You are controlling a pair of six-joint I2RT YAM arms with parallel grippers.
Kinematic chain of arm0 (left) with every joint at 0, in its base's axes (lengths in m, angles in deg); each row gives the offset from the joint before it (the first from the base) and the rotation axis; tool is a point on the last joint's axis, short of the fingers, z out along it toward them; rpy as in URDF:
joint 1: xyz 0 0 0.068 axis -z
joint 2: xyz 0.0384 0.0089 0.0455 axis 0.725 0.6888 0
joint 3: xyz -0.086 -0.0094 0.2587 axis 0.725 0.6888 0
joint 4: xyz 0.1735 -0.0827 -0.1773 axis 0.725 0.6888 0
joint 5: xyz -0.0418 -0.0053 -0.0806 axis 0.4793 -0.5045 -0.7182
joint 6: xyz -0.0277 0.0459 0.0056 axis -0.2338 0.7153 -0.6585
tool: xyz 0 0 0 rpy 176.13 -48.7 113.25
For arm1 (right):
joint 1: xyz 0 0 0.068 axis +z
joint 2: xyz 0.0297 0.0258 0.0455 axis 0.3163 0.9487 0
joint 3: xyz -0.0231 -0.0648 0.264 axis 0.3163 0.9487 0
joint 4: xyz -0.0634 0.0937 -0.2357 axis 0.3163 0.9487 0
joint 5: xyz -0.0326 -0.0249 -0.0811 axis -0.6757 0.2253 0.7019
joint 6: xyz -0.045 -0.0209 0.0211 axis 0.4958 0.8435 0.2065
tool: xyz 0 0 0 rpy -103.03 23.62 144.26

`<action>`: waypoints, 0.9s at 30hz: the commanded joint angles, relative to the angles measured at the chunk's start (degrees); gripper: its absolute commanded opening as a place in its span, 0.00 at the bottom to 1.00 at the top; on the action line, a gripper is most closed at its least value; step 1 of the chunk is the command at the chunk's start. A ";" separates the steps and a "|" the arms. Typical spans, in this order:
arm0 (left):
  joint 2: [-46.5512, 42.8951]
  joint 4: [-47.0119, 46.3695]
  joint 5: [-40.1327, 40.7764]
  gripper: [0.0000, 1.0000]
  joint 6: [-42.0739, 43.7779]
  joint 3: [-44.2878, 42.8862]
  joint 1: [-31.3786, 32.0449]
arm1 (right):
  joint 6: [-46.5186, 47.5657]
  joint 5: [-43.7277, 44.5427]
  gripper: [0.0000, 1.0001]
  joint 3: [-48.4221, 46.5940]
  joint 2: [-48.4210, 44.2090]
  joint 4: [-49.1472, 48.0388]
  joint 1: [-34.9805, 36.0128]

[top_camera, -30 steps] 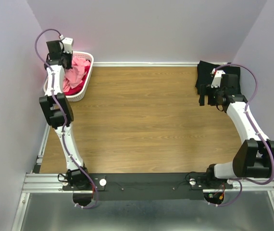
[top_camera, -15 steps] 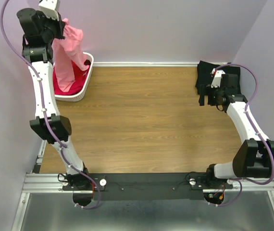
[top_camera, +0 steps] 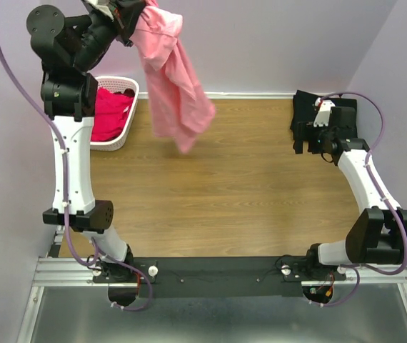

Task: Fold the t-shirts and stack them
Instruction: Move the tshirt to the center of the board

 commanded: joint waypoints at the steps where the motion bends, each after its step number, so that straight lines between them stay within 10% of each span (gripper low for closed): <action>1: -4.30 -5.77 -8.71 0.00 -6.93 4.91 0.41 | -0.29 -3.08 1.00 -2.37 -0.42 1.41 -0.09; 3: -7.37 -3.94 -12.04 0.00 -4.14 13.48 0.24 | -0.11 -3.96 1.00 -2.64 -0.42 1.58 -0.09; 8: -17.39 0.38 -16.97 0.98 6.24 45.27 -9.41 | 2.35 -7.12 1.00 -3.69 -0.51 3.51 -0.09; 16: -18.80 11.45 -15.50 0.99 30.41 64.42 -15.86 | 6.48 -14.94 1.00 -7.21 4.49 11.68 -0.01; 27: -17.93 9.54 0.31 0.92 38.43 84.18 7.60 | 12.46 -11.09 1.00 -5.02 12.67 20.39 1.66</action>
